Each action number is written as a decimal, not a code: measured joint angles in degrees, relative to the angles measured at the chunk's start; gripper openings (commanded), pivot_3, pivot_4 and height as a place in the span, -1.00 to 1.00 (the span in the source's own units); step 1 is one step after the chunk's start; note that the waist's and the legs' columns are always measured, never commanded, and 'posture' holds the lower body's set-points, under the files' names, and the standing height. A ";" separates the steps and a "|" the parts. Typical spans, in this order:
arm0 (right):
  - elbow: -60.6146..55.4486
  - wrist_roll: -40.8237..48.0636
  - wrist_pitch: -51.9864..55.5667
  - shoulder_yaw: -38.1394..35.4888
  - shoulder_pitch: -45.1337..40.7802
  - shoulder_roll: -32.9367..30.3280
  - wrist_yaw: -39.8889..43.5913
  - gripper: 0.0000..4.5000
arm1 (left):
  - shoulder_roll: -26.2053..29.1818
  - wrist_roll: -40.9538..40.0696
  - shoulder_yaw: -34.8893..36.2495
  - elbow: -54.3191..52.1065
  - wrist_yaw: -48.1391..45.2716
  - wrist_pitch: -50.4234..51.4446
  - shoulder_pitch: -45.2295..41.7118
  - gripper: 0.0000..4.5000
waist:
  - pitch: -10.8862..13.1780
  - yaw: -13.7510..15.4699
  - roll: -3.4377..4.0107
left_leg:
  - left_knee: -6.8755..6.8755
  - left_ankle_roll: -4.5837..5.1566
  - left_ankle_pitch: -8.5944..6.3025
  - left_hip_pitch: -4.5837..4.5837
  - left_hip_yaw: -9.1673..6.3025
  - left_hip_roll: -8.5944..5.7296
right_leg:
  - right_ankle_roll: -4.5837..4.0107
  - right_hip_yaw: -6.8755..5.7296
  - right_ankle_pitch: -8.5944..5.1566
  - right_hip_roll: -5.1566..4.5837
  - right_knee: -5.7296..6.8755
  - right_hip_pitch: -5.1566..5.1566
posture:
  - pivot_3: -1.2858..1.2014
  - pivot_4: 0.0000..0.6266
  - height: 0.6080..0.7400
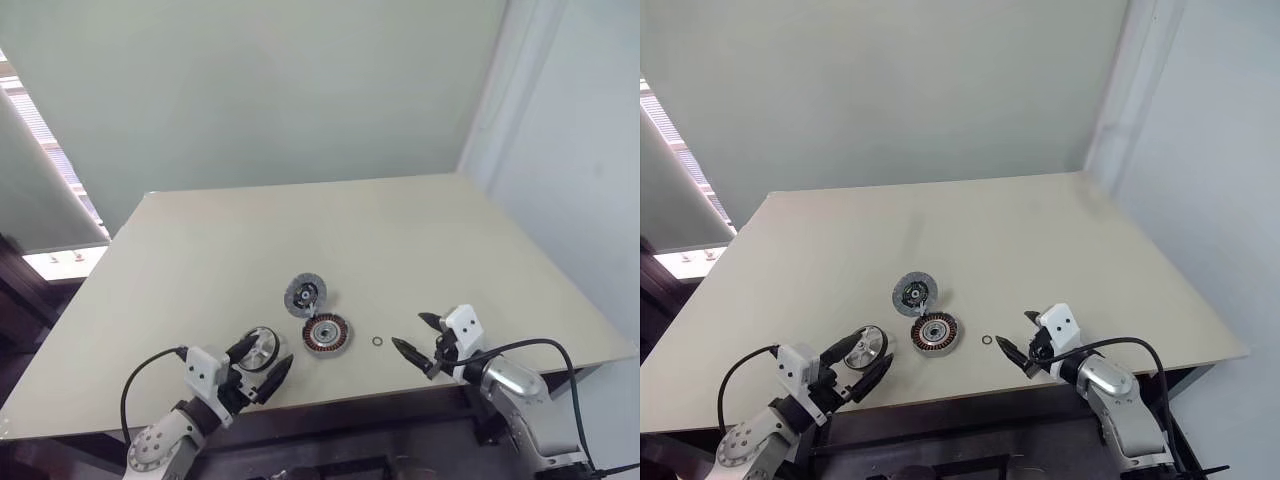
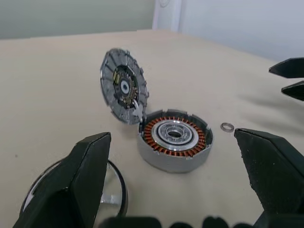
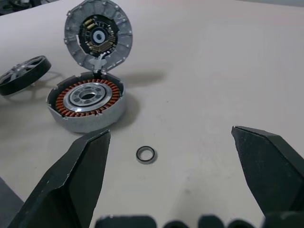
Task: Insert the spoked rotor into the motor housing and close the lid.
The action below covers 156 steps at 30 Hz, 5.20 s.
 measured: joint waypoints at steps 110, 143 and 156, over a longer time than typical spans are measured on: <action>25.82 -11.35 3.88 15.07 -22.39 20.07 -6.24 -0.68 | 1.73 1.57 -1.59 4.15 -3.69 -0.84 -2.72 1.00 | -0.03 -0.04 0.08 | -0.02 0.29 -0.05 0.15 -0.16 -0.29 | 0.00 0.02 0.02 0.14 0.13 0.07 | 0.03 -1.00 1.00; 32.78 -12.98 1.06 15.35 -23.98 21.86 -6.12 -0.68 | 2.15 1.56 -0.91 4.02 -3.56 -0.79 -2.26 1.00 | -0.03 -0.05 0.09 | -0.03 0.29 -0.05 0.16 -0.17 -0.29 | 0.00 0.02 0.03 0.14 0.15 0.06 | 0.03 -1.00 1.00; 34.13 -14.11 -0.81 15.33 -24.24 22.17 -6.18 -0.68 | 2.15 1.57 -0.91 3.72 -3.46 -0.80 -2.18 1.00 | -0.04 -0.06 0.10 | -0.02 0.29 -0.04 0.20 -0.16 -0.29 | 0.00 0.02 0.03 0.14 0.16 0.08 | 0.03 -1.00 1.00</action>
